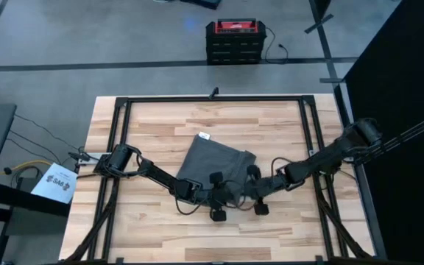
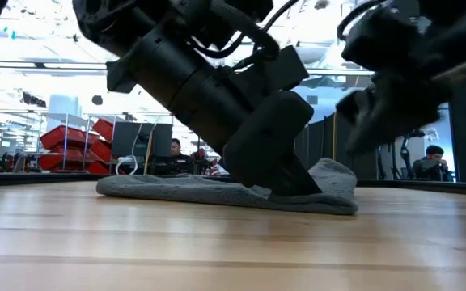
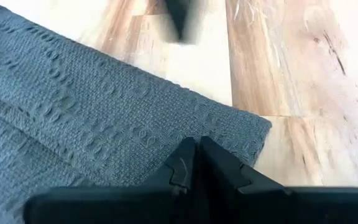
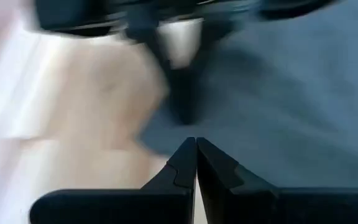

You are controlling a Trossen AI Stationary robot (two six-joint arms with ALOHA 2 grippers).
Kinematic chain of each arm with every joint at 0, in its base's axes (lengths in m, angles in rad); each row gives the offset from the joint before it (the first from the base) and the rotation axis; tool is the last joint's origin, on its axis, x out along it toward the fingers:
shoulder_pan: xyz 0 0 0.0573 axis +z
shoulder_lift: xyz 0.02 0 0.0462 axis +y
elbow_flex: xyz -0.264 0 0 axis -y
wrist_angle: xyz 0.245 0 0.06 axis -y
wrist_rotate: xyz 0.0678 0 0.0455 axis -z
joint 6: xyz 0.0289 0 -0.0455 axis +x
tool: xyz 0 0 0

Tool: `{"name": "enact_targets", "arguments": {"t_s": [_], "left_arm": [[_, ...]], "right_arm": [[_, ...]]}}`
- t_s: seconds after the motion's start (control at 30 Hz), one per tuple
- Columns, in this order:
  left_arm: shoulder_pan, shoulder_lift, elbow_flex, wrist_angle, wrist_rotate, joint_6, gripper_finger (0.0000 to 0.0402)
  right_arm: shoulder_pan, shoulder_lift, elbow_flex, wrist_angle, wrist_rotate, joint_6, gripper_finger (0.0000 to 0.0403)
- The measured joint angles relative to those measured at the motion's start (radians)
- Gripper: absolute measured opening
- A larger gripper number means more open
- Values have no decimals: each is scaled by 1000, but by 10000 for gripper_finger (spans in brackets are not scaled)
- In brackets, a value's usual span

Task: Roll towel
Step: Roll the gray towel

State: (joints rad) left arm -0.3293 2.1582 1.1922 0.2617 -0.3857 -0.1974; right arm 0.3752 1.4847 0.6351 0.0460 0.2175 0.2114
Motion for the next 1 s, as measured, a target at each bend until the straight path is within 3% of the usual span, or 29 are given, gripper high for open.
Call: {"name": "enact_targets", "arguments": {"t_s": [0.17, 0.27, 0.47, 0.63, 0.87, 1.0], "left_arm": [[-6, 0, -32, 60, -2, -9, 15], [-13, 0, -33, 53, -6, -8, 15], [-28, 0, -33, 38, -10, -10, 15], [-39, 1, -33, 0, -6, -62, 15], [-52, 2, -33, -4, 15, -63, 15], [-52, 2, -33, -7, 16, -71, 15]], "right_arm": [[-89, -25, -26, 2, 41, -34, 0], [-144, 53, -34, 11, 42, -46, 0], [-193, 217, -28, 193, 45, -64, 0], [-218, 148, -34, 148, 75, -132, 0], [-343, 80, -42, 150, 104, -209, 0], [-371, 121, -113, 302, 103, -195, 0]]}}
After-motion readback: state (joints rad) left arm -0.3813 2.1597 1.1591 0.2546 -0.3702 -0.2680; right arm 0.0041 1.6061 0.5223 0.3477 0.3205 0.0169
